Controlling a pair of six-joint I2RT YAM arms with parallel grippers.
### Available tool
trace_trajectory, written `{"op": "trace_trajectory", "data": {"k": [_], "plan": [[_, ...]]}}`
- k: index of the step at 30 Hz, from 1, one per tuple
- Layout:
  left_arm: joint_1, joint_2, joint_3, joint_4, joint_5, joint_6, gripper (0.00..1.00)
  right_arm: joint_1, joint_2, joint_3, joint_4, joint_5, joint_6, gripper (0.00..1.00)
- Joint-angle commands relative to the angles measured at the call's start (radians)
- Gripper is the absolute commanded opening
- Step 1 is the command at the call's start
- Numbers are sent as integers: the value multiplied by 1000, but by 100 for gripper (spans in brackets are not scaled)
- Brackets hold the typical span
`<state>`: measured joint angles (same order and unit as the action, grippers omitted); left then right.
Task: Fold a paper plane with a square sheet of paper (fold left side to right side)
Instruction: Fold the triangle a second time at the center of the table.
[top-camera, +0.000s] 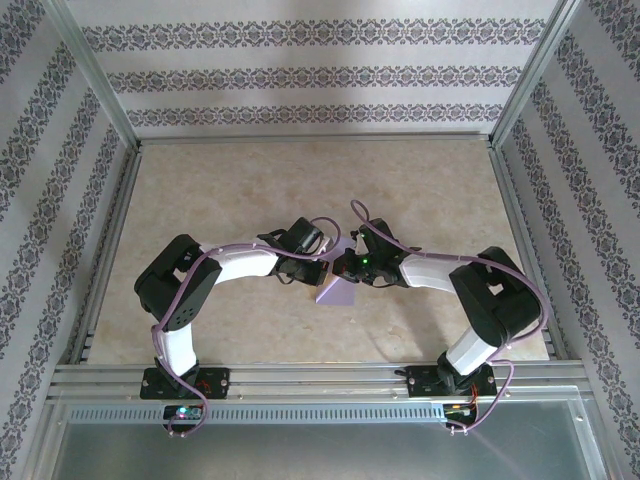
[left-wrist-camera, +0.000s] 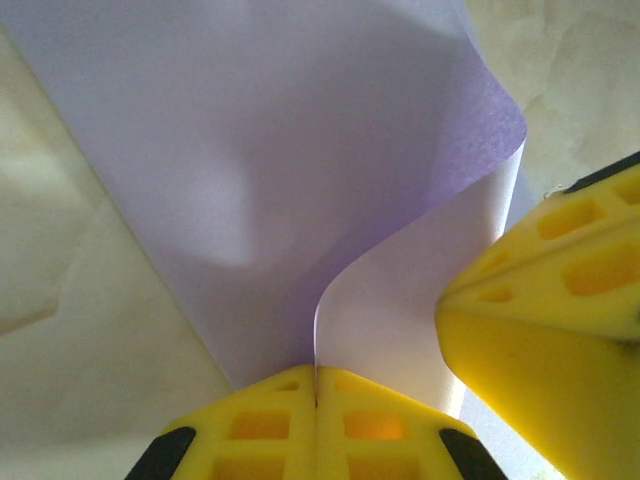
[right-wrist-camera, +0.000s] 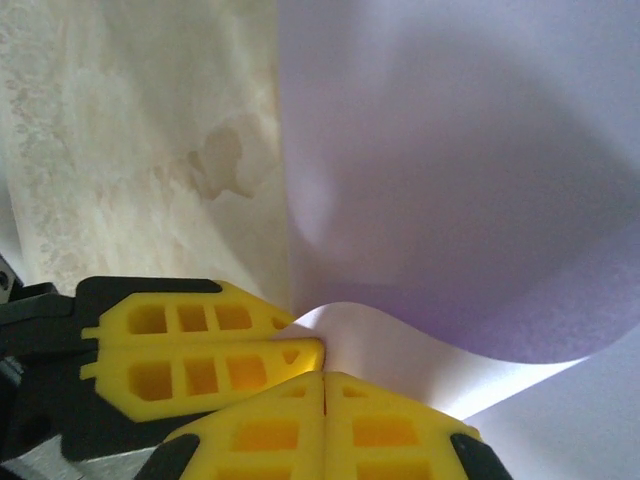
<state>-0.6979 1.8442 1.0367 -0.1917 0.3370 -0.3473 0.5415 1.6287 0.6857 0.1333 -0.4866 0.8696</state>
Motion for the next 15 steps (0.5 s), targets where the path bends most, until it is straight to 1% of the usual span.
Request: {"op": "trace_trajectory", "data": {"k": [1, 11, 15], "plan": [[14, 31, 3, -8, -8, 21, 0, 14, 25, 9, 22, -4, 6, 0], [14, 33, 5, -11, -5, 22, 0, 12, 45, -15, 12, 12, -9, 0], [14, 30, 4, -9, -5, 20, 3, 9, 48, -24, 5, 22, -16, 0]]}}
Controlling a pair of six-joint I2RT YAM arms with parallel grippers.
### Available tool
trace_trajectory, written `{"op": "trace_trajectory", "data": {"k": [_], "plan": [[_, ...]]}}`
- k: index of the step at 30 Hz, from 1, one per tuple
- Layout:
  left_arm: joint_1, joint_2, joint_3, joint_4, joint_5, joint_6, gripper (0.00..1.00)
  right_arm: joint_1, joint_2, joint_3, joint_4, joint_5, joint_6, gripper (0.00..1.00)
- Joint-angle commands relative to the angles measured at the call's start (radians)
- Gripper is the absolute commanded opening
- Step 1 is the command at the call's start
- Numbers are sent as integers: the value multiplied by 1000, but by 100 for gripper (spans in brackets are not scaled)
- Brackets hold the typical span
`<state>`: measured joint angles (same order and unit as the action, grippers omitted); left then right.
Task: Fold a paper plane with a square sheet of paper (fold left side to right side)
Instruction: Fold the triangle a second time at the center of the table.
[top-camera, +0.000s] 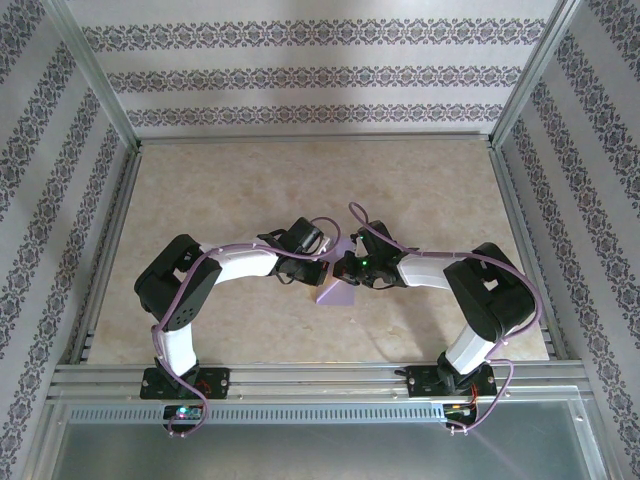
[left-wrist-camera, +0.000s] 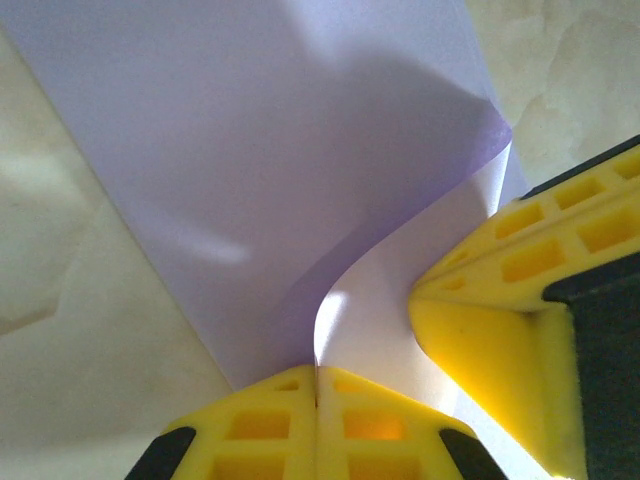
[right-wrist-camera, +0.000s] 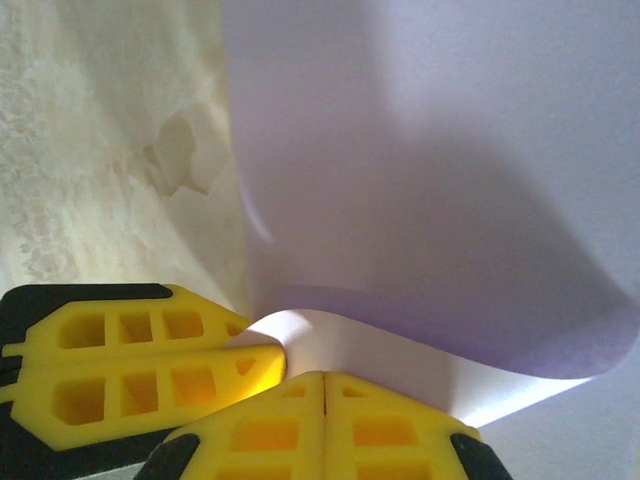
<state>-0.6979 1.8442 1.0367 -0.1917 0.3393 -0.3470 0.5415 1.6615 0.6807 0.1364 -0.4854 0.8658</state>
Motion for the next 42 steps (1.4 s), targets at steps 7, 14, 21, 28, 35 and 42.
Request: {"op": "trace_trajectory", "data": {"k": [7, 14, 21, 28, 35, 42], "plan": [[14, 23, 0, -9, -14, 17, 4, 2, 9, -39, -6, 39, -24, 0], [14, -30, -9, -5, -32, -2, 11, -1, 14, -51, -11, 45, -34, 0], [18, -150, -1, -60, -78, -7, 19, -2, 15, -56, -12, 46, -41, 0], [23, -260, -34, -111, -5, -67, 15, -2, 9, -52, -11, 43, -45, 0], [19, -244, -116, 14, 230, -273, 5, -1, 9, -50, -8, 38, -46, 0], [2, -207, -128, 32, 291, -307, 1, 1, 12, -47, -9, 36, -45, 0]]}}
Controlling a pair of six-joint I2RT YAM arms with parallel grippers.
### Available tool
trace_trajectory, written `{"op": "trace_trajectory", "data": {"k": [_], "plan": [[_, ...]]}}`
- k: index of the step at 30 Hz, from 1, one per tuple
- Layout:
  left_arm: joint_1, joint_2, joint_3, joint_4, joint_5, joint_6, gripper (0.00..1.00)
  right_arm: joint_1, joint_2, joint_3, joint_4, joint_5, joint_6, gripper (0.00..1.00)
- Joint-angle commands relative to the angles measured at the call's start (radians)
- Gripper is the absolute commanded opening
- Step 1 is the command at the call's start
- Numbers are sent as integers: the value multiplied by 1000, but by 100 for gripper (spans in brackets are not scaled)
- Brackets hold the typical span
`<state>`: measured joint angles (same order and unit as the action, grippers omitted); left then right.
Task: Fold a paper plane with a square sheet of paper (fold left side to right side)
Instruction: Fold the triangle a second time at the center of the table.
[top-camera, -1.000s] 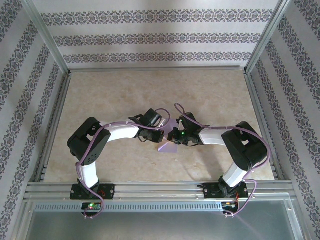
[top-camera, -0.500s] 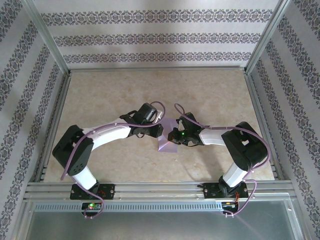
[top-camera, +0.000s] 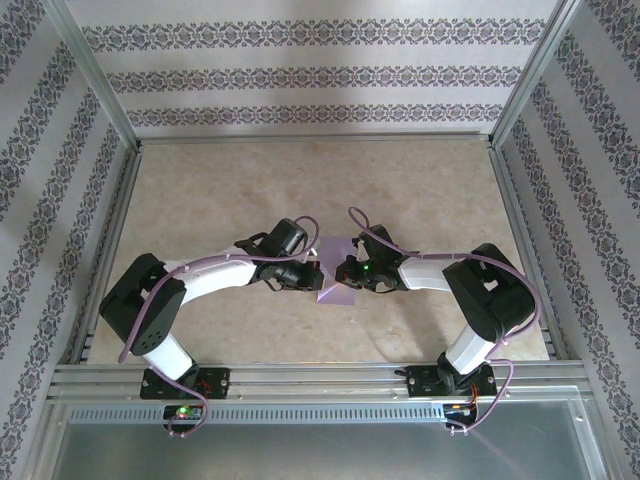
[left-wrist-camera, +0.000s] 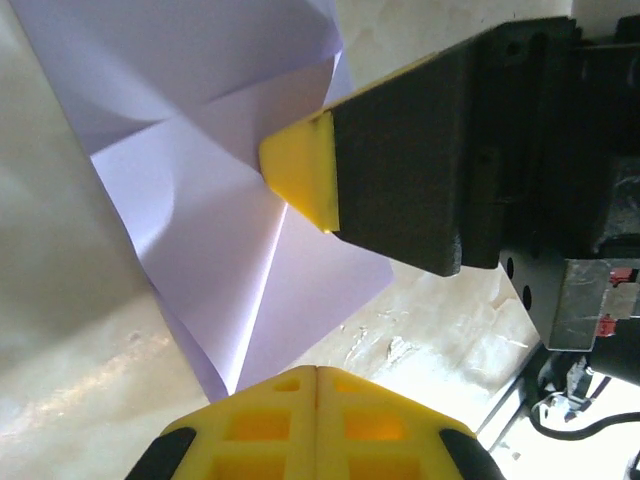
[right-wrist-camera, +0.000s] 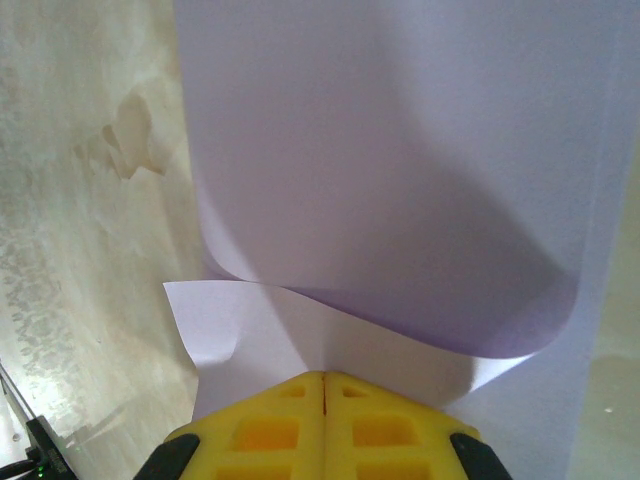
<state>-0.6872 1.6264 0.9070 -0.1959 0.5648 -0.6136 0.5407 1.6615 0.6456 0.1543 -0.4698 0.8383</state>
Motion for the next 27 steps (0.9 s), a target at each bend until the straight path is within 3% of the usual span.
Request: {"op": "trace_trajectory", "data": {"k": [1, 11, 27], "plan": [[-14, 18, 4, 31, 71, -40, 1, 2, 13, -11, -27, 20, -18, 0], [-32, 72, 44, -34, 16, -1, 0, 4, 15, -13, -29, 21, -18, 0], [-33, 150, 80, -47, 31, 35, 0, 2, 19, -9, -38, 22, -22, 0]]}}
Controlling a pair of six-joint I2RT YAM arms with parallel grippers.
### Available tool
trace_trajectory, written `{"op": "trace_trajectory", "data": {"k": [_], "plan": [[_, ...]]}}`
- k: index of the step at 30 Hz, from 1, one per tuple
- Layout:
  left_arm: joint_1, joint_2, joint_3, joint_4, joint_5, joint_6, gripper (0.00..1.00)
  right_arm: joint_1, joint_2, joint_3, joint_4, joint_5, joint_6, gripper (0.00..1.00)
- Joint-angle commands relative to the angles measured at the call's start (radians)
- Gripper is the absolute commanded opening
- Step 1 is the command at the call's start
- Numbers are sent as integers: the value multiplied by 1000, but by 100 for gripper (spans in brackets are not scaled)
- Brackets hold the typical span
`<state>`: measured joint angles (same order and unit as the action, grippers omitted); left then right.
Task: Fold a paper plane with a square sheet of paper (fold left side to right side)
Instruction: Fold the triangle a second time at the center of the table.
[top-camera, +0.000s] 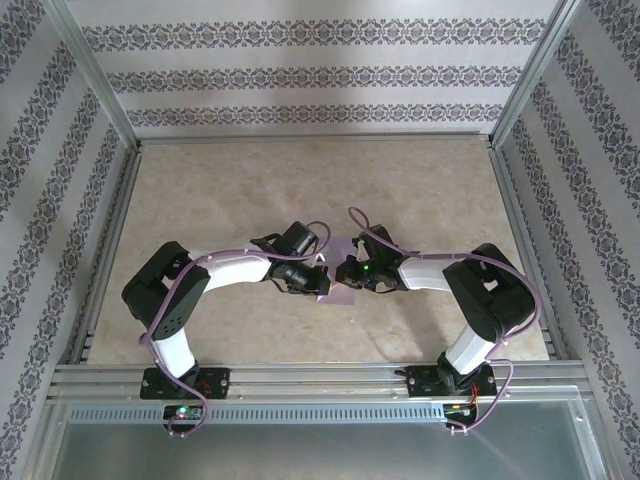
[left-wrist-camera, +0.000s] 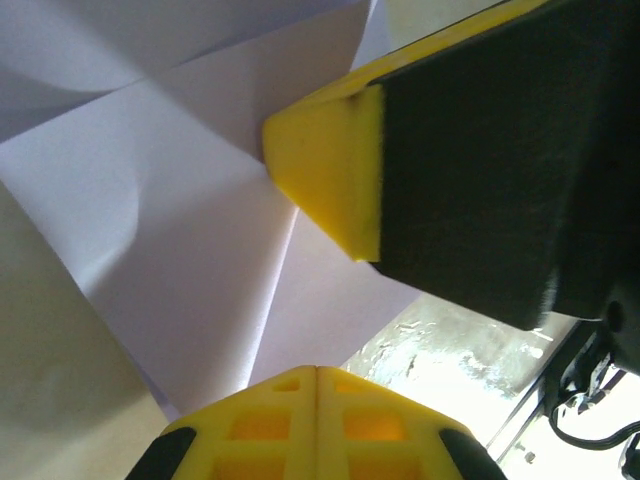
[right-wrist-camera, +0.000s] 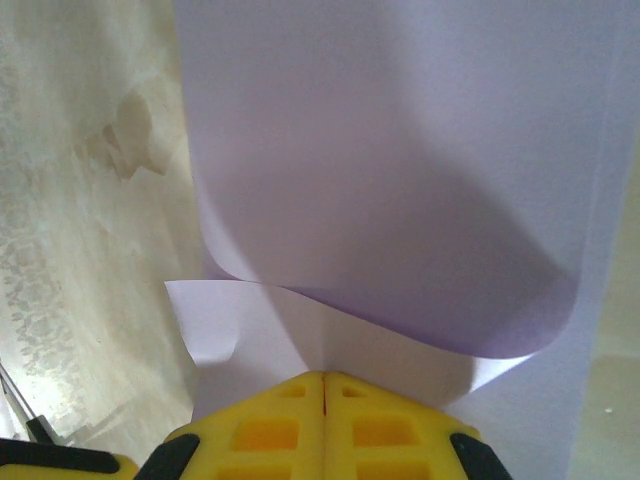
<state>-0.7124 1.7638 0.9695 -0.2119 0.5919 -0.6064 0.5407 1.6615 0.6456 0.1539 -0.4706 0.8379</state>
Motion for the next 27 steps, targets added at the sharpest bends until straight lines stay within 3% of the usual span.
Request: {"op": "trace_trajectory", "data": {"k": [1, 27], "plan": [[-7, 14, 16, -32, -1, 29, 0, 2, 21, -9, -39, 23, -22, 0], [-7, 52, -12, -38, -41, 40, 0, 1, 24, -11, -47, 23, -24, 0]]}}
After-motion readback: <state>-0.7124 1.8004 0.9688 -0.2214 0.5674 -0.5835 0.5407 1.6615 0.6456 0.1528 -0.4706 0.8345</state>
